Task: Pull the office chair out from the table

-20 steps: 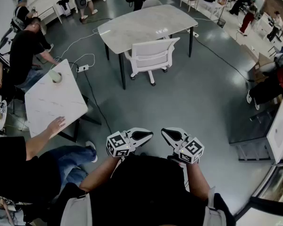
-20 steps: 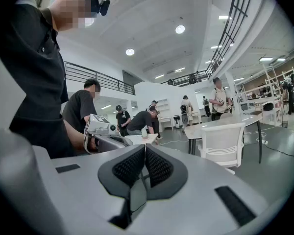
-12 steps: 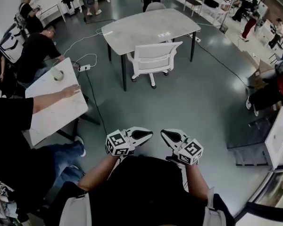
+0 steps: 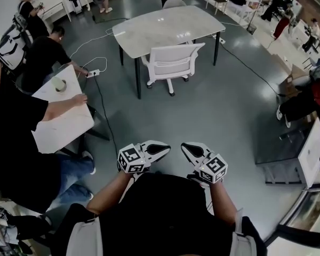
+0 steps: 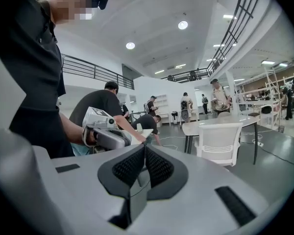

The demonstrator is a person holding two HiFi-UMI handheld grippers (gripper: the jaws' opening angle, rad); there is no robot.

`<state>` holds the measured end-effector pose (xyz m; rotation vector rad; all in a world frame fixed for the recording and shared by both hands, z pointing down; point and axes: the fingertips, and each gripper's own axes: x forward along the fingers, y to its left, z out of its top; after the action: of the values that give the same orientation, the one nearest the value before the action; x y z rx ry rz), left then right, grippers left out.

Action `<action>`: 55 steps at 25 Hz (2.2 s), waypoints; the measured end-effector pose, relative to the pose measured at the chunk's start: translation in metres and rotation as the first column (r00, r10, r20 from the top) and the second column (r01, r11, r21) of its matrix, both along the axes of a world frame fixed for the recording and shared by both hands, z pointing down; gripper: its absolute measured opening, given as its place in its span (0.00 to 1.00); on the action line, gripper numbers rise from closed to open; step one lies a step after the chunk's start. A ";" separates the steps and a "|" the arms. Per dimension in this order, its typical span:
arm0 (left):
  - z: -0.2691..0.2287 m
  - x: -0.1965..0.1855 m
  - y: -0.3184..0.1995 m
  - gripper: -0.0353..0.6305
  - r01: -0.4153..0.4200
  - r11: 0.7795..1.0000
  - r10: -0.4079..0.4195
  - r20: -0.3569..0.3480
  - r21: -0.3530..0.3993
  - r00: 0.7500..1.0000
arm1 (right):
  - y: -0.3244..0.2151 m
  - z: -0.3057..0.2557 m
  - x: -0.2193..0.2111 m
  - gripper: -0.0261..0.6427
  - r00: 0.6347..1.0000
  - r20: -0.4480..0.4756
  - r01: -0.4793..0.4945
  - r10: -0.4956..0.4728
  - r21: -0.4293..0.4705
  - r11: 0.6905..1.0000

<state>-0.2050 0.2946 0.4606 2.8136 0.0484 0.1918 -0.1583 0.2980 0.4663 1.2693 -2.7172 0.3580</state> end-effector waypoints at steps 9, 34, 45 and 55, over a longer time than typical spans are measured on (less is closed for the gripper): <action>-0.007 -0.023 -0.040 0.07 0.050 0.997 -0.050 0.003 0.063 0.999 | -0.006 0.009 0.003 0.07 0.999 -0.024 -0.031 0.031 -0.034 0.999; 0.027 -0.059 -0.047 0.07 0.074 0.997 -0.074 0.006 -0.032 0.997 | -0.017 0.016 -0.023 0.07 0.998 -0.048 -0.051 0.050 -0.024 0.998; 0.030 -0.032 -0.098 0.07 0.099 0.994 -0.098 0.023 -0.042 0.995 | -0.071 0.018 0.002 0.07 0.998 -0.066 -0.010 0.009 -0.017 1.000; 0.028 0.023 -0.174 0.07 0.155 0.987 -0.153 0.040 -0.050 0.987 | -0.152 0.014 0.052 0.07 0.995 -0.084 0.059 -0.060 -0.015 0.998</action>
<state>-0.1824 0.1205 0.4885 2.7452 -0.1699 0.2023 -0.1063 0.1458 0.4804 1.1700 -2.6708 0.3068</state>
